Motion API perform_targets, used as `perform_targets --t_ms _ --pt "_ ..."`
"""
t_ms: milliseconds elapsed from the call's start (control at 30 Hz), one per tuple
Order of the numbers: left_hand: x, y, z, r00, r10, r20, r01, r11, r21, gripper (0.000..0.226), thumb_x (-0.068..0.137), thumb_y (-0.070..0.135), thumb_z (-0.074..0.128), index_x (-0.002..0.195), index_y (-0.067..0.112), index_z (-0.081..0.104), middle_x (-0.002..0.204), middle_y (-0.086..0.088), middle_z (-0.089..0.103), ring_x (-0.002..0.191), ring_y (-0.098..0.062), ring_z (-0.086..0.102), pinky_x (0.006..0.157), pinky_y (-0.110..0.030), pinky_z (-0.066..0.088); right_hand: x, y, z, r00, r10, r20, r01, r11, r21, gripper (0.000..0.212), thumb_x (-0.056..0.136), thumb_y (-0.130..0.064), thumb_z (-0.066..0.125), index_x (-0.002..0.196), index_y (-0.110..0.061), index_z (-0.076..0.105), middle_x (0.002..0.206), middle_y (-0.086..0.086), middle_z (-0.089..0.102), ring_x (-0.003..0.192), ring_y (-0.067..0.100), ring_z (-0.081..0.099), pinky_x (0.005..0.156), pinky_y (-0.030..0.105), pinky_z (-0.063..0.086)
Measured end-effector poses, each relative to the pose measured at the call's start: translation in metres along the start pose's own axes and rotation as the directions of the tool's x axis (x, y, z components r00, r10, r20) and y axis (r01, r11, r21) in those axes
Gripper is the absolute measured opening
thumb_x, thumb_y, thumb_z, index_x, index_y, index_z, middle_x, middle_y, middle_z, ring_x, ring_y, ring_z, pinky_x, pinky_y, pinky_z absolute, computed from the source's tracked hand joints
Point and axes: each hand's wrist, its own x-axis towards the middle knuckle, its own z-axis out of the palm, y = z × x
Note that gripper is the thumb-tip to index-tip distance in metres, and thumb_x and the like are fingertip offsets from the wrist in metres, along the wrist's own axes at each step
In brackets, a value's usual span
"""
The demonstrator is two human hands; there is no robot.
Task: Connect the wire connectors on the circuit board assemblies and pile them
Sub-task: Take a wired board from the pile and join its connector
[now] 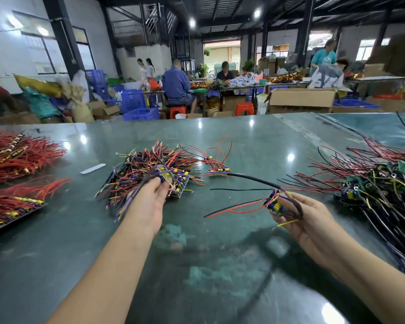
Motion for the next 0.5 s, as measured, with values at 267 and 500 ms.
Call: perform_targets --t_ms 267,500 --pt "0.005 -0.003 -0.012 0.993 0.09 -0.079 -0.041 0.876 0.48 0.022 0.09 0.007 0.057 0.068 0.009 0.051 0.073 -0.008 0.052 0.07 -0.021 0.055 0.06 -0.024 0.049 -0.001 0.001 0.0 0.999 0.028 -0.026 -0.027 0.999 0.038 0.008 0.083 -0.004 0.058 0.086 0.001 0.064 0.068 0.008 0.069 0.055 0.01 0.064 0.052 0.017 0.054" --pt "-0.005 -0.01 -0.011 0.972 0.222 -0.073 -0.097 0.667 0.739 0.03 0.079 0.042 0.067 0.08 0.017 0.049 0.078 -0.004 0.054 0.073 -0.025 0.048 0.066 -0.032 0.034 -0.009 0.005 0.01 0.989 0.14 -0.052 -0.128 0.975 0.183 0.022 0.065 -0.011 0.066 0.084 0.0 0.067 0.073 0.009 0.072 0.059 0.012 0.068 0.05 0.018 0.054"
